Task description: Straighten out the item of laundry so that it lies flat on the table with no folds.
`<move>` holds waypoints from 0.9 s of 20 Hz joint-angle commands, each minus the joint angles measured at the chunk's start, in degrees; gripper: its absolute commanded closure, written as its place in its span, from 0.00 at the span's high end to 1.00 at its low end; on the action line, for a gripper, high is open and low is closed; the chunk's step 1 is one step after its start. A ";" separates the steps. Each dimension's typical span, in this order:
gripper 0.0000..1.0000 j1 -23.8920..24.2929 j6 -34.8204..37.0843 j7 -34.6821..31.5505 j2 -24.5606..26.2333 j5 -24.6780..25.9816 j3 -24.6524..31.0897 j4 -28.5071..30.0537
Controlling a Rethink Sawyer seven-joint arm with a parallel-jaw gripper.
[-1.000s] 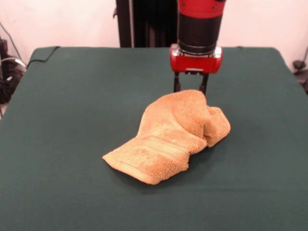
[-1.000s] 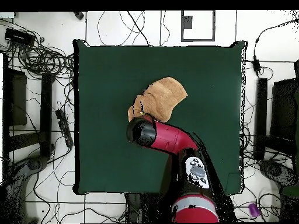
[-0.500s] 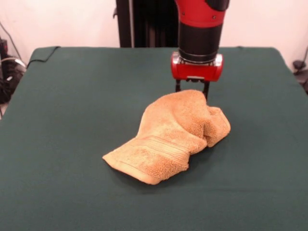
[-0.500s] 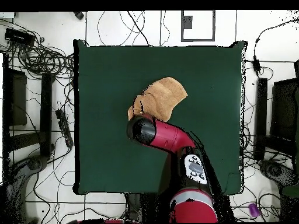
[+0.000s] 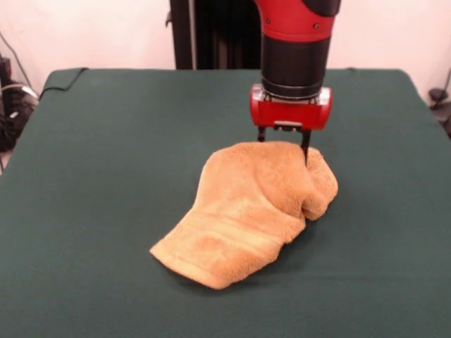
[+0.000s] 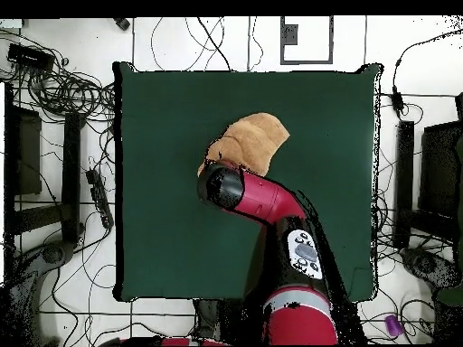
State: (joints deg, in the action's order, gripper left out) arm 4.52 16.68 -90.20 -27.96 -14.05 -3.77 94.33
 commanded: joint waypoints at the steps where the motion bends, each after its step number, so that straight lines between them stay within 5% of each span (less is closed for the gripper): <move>1: 1.00 -1.56 5.68 -13.55 -0.53 -3.84 1.32 -5.79; 8: 1.00 -1.99 5.40 -12.98 -1.39 -2.80 0.74 -5.71; 9: 0.00 -1.96 4.79 -13.01 -1.43 -2.68 0.80 -5.51; 18: 0.00 -2.35 3.19 -13.71 -2.06 -2.66 0.70 -3.59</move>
State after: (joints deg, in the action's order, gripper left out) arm 4.43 17.10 -90.20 -28.22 -14.18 -4.62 90.48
